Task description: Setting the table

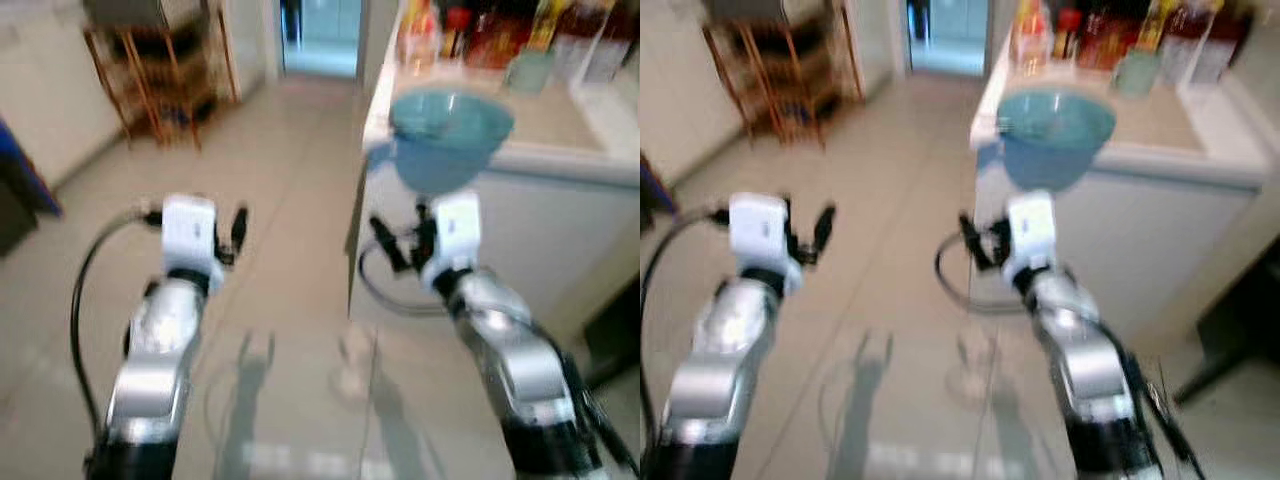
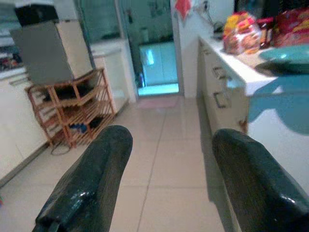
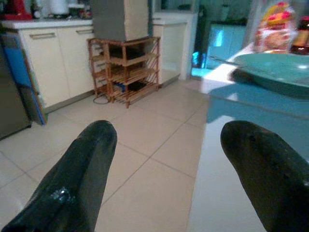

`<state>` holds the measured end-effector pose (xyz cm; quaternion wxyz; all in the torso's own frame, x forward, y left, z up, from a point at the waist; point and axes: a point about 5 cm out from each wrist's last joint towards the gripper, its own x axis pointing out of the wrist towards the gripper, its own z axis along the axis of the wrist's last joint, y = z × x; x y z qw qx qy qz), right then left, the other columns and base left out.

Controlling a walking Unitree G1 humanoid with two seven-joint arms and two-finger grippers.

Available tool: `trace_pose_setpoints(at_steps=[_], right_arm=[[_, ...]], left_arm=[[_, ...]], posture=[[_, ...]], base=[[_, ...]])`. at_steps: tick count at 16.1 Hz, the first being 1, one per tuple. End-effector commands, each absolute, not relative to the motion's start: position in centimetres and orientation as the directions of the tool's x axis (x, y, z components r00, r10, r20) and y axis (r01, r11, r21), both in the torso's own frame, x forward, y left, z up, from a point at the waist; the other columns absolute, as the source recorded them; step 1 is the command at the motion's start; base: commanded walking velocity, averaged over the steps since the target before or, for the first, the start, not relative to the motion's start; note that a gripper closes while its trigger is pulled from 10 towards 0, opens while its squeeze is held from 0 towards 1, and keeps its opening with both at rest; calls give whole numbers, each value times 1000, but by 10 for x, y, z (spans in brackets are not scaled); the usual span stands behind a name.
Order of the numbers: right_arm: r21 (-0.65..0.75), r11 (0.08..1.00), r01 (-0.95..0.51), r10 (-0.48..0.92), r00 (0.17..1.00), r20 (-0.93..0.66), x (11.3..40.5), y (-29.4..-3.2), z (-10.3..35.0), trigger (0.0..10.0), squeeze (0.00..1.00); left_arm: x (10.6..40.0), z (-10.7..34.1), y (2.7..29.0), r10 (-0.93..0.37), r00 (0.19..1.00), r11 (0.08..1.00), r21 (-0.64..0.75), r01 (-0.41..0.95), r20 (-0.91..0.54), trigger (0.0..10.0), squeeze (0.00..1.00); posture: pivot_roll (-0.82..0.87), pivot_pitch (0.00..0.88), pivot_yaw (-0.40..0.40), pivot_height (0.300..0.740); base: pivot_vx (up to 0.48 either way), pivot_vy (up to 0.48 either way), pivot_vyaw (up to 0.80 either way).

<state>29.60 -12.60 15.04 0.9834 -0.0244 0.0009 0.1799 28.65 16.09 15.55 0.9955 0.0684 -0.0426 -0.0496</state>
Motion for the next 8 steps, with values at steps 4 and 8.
trace_pose_setpoints(at_steps=[4, 8], right_arm=[[-48, 940, -339, 340, 940, 18, 298, -131, 158, 10000, 0], [-40, 953, -300, 302, 947, 112, 287, -126, 171, 10000, 0]], left_arm=[[290, 158, 153, -147, 986, 979, 154, 134, 77, 10000, 0], [296, 166, 159, -157, 983, 976, 168, 140, 96, 10000, 0]], posture=[[36, 0, 18, 740], [39, 0, 36, 740]], base=[[311, 0, 0], [311, 0, 0]])
